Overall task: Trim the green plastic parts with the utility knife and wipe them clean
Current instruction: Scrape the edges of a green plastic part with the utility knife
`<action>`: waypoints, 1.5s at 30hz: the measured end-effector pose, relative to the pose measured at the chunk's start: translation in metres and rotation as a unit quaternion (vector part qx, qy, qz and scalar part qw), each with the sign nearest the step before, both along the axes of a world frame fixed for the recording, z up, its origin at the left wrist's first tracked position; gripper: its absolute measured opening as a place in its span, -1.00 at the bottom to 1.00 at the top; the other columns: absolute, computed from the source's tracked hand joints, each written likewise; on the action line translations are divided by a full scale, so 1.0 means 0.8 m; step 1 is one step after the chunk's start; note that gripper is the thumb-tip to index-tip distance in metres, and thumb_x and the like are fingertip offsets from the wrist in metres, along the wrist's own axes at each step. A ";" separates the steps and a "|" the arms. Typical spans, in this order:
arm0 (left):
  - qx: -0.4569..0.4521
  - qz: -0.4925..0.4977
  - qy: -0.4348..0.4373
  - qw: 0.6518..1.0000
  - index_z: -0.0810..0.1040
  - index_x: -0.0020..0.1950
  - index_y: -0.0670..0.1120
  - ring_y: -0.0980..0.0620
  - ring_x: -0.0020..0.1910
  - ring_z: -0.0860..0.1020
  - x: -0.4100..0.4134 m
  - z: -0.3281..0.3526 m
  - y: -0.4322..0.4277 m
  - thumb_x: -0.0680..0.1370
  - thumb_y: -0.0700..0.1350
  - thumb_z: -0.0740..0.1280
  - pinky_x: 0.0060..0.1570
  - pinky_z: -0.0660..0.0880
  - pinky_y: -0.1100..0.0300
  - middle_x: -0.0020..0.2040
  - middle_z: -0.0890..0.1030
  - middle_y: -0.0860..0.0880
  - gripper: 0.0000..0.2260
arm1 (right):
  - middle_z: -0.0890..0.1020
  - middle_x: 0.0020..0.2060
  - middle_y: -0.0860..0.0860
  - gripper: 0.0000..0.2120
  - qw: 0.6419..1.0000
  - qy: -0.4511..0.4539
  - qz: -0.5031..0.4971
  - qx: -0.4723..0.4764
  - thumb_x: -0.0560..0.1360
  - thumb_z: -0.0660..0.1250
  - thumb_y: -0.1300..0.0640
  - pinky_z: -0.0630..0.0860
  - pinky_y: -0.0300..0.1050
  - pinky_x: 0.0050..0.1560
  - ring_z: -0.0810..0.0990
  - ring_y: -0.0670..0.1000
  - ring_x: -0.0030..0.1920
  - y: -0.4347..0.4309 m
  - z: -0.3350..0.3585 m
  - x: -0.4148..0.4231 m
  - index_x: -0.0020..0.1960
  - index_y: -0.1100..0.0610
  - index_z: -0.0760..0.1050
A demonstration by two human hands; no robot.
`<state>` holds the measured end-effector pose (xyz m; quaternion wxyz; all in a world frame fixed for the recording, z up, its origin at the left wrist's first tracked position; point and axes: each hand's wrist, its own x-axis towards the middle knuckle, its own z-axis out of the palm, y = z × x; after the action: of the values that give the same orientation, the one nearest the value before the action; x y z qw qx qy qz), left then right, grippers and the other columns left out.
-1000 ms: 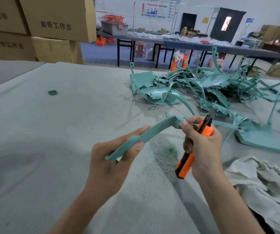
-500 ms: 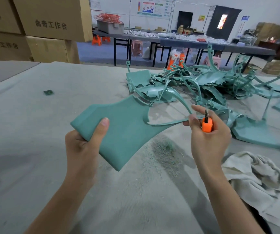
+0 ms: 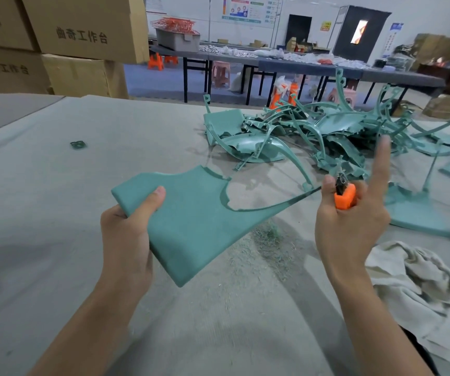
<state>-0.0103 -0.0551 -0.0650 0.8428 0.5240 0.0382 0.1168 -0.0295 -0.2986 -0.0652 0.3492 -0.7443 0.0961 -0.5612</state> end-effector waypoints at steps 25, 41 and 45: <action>-0.053 -0.123 0.220 0.966 0.62 0.03 -0.18 -0.09 -0.32 0.68 0.003 -0.007 0.003 0.51 -0.13 0.30 -0.46 0.57 0.15 -0.16 0.70 -0.16 -0.82 | 0.57 -0.28 -0.07 -0.88 0.971 -0.068 0.151 0.172 0.57 0.35 0.06 0.42 -0.39 -0.26 0.50 -0.21 -0.36 0.012 0.015 -0.004 -0.03 -0.18 0.52; -0.035 -0.035 0.174 0.983 0.59 0.17 -0.26 -0.22 0.08 0.62 0.012 -0.009 0.008 0.49 -0.19 0.36 0.22 0.48 -0.17 0.07 0.66 -0.22 -0.72 | 0.71 -0.28 -0.08 -0.77 0.976 -0.049 0.034 0.211 0.60 0.21 -0.14 0.52 0.36 -0.08 0.59 0.25 -0.23 0.003 0.012 0.000 -0.20 -0.10 0.45; -0.034 -0.023 0.177 0.983 0.62 0.09 -0.20 -0.22 0.07 0.62 0.016 -0.012 0.012 0.48 -0.17 0.38 0.20 0.50 -0.17 0.05 0.67 -0.20 -0.78 | 0.71 -0.28 -0.01 -0.65 0.973 -0.024 0.076 0.217 0.53 0.28 -0.27 0.49 0.23 -0.18 0.45 0.24 -0.35 0.006 0.014 0.000 -0.35 -0.13 0.50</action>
<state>0.0026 -0.0459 -0.0746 0.8424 0.5082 0.1792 0.0017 -0.0293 -0.2936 -0.0543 0.5462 -0.6424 0.1498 -0.5163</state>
